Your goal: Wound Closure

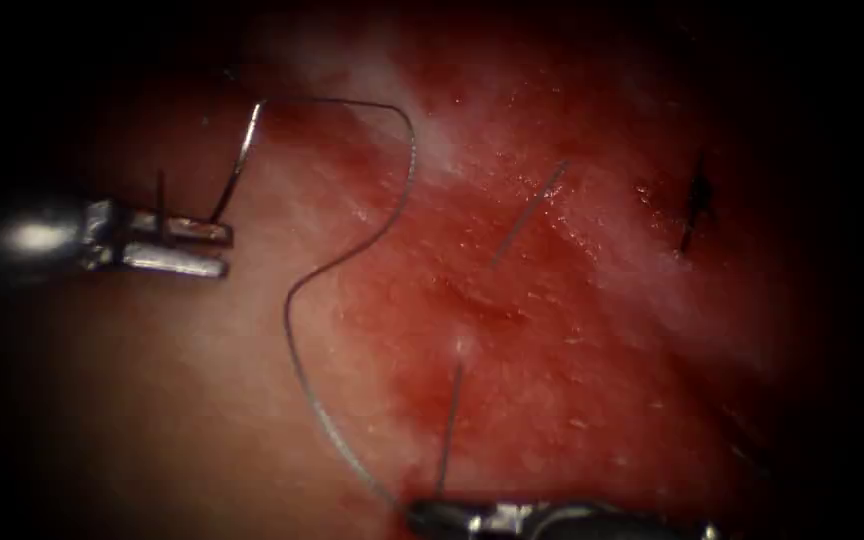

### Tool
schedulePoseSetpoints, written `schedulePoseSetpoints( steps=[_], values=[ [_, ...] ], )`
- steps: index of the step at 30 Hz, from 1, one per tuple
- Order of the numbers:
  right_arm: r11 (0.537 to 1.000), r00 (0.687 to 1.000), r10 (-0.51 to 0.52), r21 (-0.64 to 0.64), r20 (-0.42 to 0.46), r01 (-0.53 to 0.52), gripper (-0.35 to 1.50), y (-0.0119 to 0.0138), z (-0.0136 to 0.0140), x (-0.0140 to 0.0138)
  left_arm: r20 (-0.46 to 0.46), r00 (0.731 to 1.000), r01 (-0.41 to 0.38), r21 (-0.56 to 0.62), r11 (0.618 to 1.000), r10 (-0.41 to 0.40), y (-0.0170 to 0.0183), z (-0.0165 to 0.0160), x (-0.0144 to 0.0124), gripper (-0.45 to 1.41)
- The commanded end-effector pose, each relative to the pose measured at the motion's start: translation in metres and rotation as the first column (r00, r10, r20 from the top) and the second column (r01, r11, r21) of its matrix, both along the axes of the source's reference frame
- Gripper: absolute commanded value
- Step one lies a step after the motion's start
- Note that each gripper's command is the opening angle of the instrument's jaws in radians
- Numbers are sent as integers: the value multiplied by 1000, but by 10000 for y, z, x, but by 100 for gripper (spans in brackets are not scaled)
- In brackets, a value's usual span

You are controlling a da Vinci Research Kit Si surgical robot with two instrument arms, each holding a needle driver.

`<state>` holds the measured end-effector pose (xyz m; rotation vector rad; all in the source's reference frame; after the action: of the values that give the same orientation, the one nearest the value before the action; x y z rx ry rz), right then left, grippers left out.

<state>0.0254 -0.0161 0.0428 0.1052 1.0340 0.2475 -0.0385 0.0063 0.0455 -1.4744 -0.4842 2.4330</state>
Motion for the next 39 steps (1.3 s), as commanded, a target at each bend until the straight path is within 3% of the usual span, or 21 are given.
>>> schedulePoseSetpoints(
  steps=[1,6,7,8,9,10,18,23,26,28,39],
  values=[
    [1000,1000,-3,1,-1,3,-35,-1,2,9,1,1000,-1,0,1000,1,-2,5,-6,-45],
    [1000,1000,1,4,-7,-1,-35,3,-1,10,1,1000,-1,0,1000,1,-2,5,-6,-45],
    [1000,1000,6,5,-11,-6,-23,7,-1,10,1,1000,-1,0,1000,1,-2,5,-6,-45],
    [1000,1000,9,0,-15,-9,26,10,-1,8,1,1000,-1,0,1000,1,-2,5,-6,-45],
    [1000,1000,17,6,-20,-16,57,15,-1,6,1,1000,-1,0,1000,1,-2,5,-6,-45],
    [1000,1000,19,8,-22,-18,78,20,-1,2,1,1000,-1,0,1000,1,-2,5,-6,-45],
    [999,999,27,21,-19,-27,68,44,9,-54,2,1000,-2,0,1000,2,-1,5,-5,-45],
    [987,995,93,130,-21,-90,59,65,24,-87,2,1000,-2,0,1000,2,-1,5,-5,-45],
    [938,973,229,276,-39,-210,44,84,37,-97,2,1000,-1,0,1000,1,-1,6,-6,-45],
    [874,942,335,383,-26,-300,52,104,53,-97,3,1000,-2,0,1000,2,-2,6,-7,-45],
    [755,867,497,515,-47,-405,47,149,117,-84,3,1000,-2,0,1000,2,-2,6,-7,-45]
  ],
)
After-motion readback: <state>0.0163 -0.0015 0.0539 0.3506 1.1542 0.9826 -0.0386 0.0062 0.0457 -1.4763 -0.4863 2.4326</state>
